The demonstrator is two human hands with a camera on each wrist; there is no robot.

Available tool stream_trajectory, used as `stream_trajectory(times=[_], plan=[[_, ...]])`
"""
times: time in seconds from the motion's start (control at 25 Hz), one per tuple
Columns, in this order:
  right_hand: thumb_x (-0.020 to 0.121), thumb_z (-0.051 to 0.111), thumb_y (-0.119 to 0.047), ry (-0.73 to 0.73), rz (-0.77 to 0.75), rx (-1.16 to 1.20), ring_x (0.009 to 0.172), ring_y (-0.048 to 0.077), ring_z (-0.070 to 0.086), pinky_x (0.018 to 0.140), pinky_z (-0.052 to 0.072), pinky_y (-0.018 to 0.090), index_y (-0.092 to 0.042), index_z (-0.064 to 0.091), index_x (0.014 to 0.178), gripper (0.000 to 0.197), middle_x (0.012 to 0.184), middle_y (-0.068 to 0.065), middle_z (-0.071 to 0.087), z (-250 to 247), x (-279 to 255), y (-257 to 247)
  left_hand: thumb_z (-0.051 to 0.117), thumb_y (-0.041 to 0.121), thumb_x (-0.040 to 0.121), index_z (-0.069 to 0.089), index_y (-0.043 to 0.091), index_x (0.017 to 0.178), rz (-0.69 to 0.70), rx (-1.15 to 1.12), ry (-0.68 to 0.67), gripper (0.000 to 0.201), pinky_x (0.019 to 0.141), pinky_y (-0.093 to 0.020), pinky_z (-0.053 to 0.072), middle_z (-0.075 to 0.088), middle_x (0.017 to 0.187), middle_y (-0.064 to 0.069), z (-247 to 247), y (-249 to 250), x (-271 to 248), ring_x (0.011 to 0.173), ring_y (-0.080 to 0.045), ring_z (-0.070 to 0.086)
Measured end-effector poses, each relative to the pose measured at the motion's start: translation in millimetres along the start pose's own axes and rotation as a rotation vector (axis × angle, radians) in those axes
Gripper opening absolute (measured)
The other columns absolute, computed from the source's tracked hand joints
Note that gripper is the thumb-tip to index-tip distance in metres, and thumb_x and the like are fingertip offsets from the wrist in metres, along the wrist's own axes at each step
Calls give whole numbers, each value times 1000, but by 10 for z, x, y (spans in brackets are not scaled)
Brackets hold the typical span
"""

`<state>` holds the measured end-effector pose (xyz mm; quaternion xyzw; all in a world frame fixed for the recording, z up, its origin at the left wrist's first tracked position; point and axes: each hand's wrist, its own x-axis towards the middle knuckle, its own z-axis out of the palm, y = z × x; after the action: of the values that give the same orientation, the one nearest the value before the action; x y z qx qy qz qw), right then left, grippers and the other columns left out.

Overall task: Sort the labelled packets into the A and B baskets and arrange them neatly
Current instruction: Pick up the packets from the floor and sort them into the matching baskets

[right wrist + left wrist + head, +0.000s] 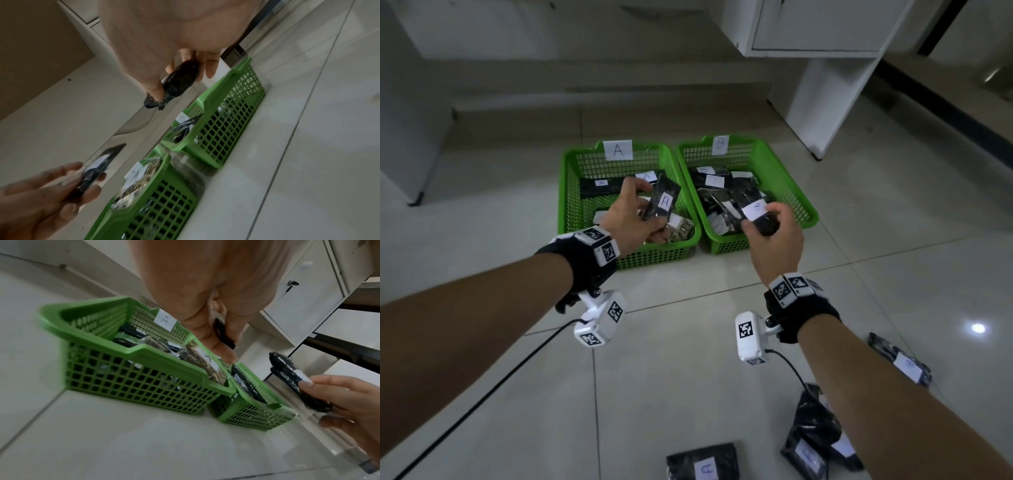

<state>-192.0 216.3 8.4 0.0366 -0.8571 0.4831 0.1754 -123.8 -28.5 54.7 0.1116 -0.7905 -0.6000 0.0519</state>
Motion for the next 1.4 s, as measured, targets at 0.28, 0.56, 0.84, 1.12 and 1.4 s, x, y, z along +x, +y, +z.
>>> stream_trajectory(times=[0.28, 0.56, 0.84, 1.12, 1.4], plan=[[79, 78, -27, -51, -104, -210, 100, 22, 55, 78, 45, 32, -20, 63, 106, 32, 105, 1, 63, -77, 539, 363, 60, 29, 91, 59, 24, 112, 102, 404, 281, 21, 87, -42, 53, 69, 106, 0, 588, -16, 646, 98, -24, 64], [85, 69, -55, -214, 6, -567, 95, 30, 63, 94, 48, 43, -21, 68, 95, 35, 100, 5, 67, 215, 856, 560, 26, 55, 91, 42, 26, 137, -376, 1005, -114, 56, 112, -50, 23, 47, 144, -13, 356, -392, 948, 137, -36, 31], [96, 50, -45, -172, -28, -522, 126, 31, 49, 117, 24, 54, -17, 64, 122, 40, 129, 7, 60, -105, 485, 559, 33, 55, 96, 22, 28, 152, -295, 1059, 28, 63, 115, -61, 13, 0, 164, -13, 544, -90, 730, 150, -38, -1], [91, 57, -27, -113, 284, -568, 127, 28, 46, 108, 33, 43, -19, 60, 124, 34, 132, 6, 58, -1276, -195, 813, 48, 31, 93, 63, 17, 108, 348, 943, -364, 26, 95, -39, 45, 58, 121, -8, 1523, 366, 38, 112, -30, 55], [75, 63, -26, -290, 706, -695, 125, 31, 49, 103, 43, 44, -26, 57, 124, 49, 131, 4, 51, -2499, -829, 1392, 58, 45, 91, 52, 25, 128, 459, 1006, -1090, 42, 101, -35, 40, 47, 137, 2, 2560, 269, -919, 124, -21, 48]])
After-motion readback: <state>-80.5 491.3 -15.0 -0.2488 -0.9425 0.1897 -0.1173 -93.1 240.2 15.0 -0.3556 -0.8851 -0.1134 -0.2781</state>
